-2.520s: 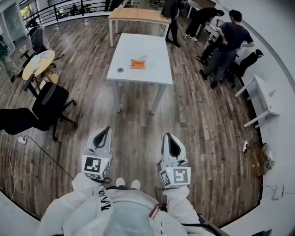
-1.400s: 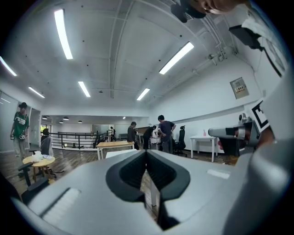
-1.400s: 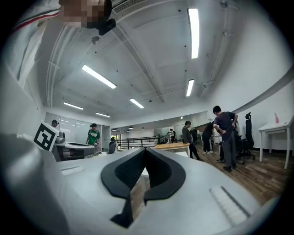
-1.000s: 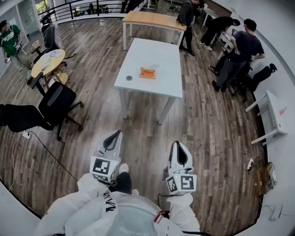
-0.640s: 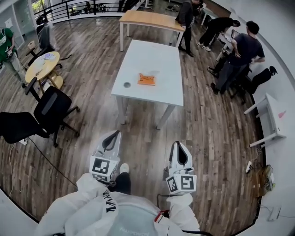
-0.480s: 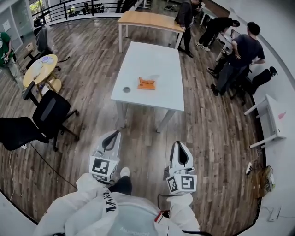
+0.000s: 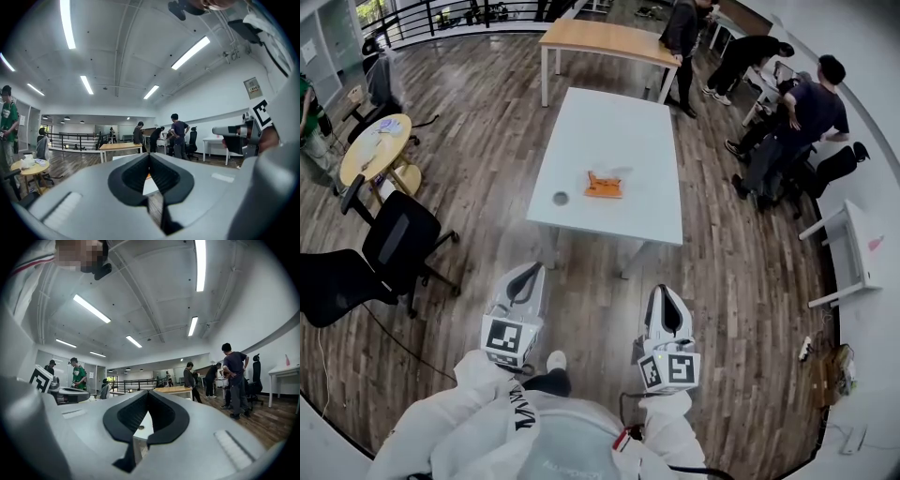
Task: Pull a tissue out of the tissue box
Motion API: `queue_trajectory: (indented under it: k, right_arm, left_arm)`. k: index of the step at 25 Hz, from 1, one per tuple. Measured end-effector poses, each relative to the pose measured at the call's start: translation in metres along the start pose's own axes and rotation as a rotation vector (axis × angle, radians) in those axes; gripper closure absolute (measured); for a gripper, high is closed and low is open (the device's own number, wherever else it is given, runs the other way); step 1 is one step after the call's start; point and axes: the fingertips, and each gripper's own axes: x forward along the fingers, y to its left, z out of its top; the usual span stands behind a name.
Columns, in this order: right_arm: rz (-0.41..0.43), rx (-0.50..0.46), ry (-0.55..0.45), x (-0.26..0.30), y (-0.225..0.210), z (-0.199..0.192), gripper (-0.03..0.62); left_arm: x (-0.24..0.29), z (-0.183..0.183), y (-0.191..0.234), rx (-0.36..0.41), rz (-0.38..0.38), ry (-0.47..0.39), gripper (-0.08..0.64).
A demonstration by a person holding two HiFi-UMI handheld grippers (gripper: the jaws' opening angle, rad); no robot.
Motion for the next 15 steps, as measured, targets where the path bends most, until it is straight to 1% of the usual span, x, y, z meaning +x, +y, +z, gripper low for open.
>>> queue_trajectory:
  k: [10,15]
  right_arm:
    - [-0.017,-0.011,-0.001,0.034,0.000,-0.001,0.592]
    - [-0.035,-0.011,-0.003,0.039,0.001,-0.001,0.592]
  left_arm:
    - [0.027,-0.002,0.022,-0.001,-0.021,0.000,0.560]
    - [0.032,-0.002,0.028,-0.002,-0.031,-0.004,0.560]
